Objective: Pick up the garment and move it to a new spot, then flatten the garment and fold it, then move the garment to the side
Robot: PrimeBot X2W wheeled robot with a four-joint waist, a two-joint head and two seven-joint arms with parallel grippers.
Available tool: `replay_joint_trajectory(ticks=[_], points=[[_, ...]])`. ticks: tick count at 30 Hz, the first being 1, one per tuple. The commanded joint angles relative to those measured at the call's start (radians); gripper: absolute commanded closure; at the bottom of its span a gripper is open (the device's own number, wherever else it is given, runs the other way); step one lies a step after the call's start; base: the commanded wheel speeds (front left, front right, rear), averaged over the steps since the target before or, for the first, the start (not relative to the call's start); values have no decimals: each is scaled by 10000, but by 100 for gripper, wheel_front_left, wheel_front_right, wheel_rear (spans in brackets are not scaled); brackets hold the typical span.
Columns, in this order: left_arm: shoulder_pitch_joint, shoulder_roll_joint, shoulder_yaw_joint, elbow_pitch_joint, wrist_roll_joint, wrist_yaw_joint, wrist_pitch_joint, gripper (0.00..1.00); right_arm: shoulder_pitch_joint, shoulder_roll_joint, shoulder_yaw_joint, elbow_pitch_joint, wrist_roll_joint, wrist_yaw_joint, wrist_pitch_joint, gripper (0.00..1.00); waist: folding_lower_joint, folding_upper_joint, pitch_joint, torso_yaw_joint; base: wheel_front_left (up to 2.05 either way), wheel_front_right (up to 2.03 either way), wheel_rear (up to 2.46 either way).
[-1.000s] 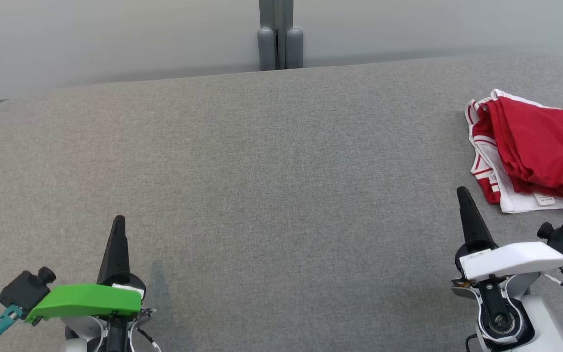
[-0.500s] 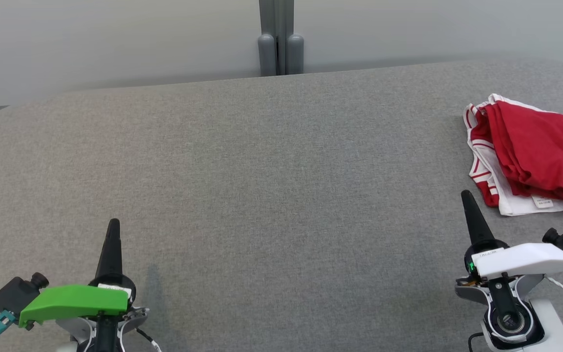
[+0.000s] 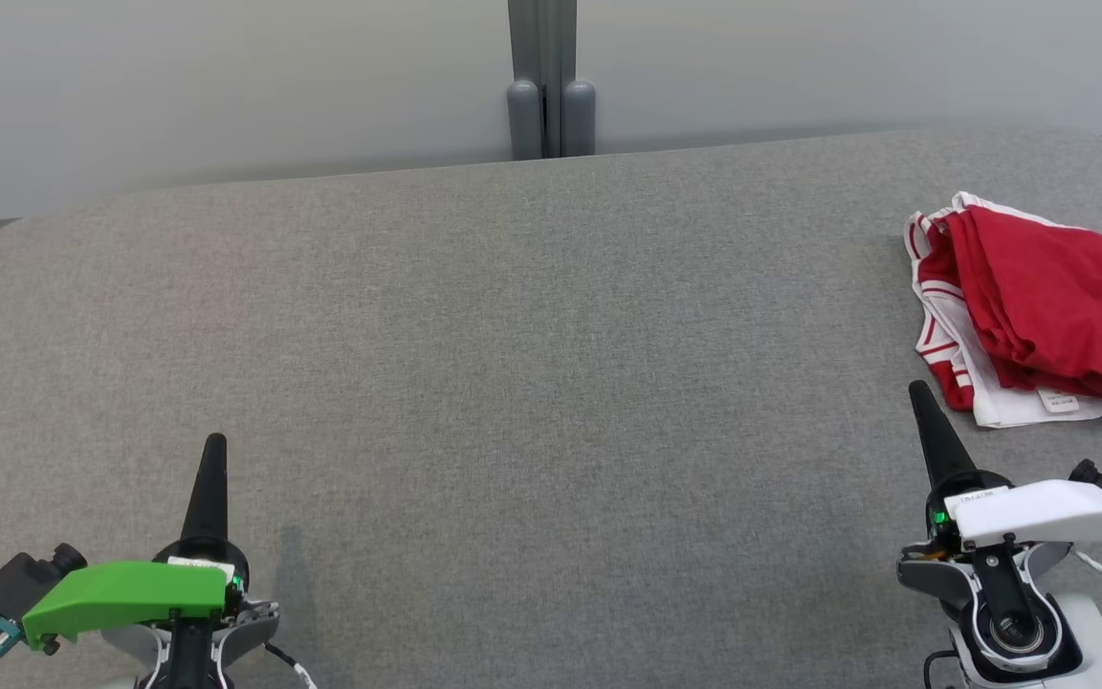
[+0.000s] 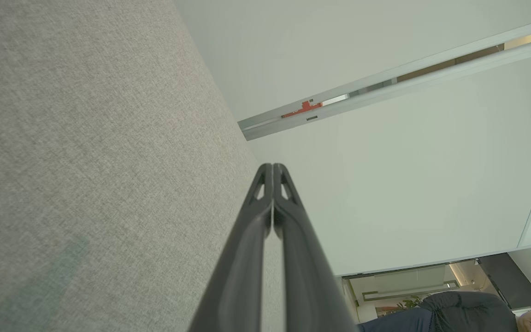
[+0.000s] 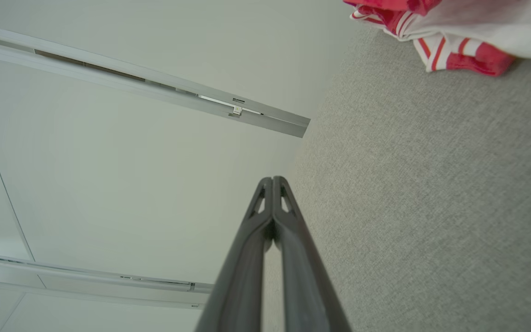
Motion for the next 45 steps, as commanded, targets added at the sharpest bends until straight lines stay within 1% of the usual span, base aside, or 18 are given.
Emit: replay_joint_trajectory(ticks=[1, 24, 45], points=[[-175, 82, 83, -16, -246, -57, 50, 100, 81, -52, -57, -34, 243, 4, 73, 100, 0, 0, -17, 2, 0, 0, 0], [-204, 44, 449, 171, -1871, -89, 578, 100, 151, -11, -397, 145, 2020, 5, 601, 100, 0, 0, -294, 17, 0, 0, 0], [-226, -5, 745, 321, -3081, -102, 1007, 100, 228, 35, -672, 278, 3337, 4, 1026, 100, 0, 0, -542, 31, 0, 0, 0]])
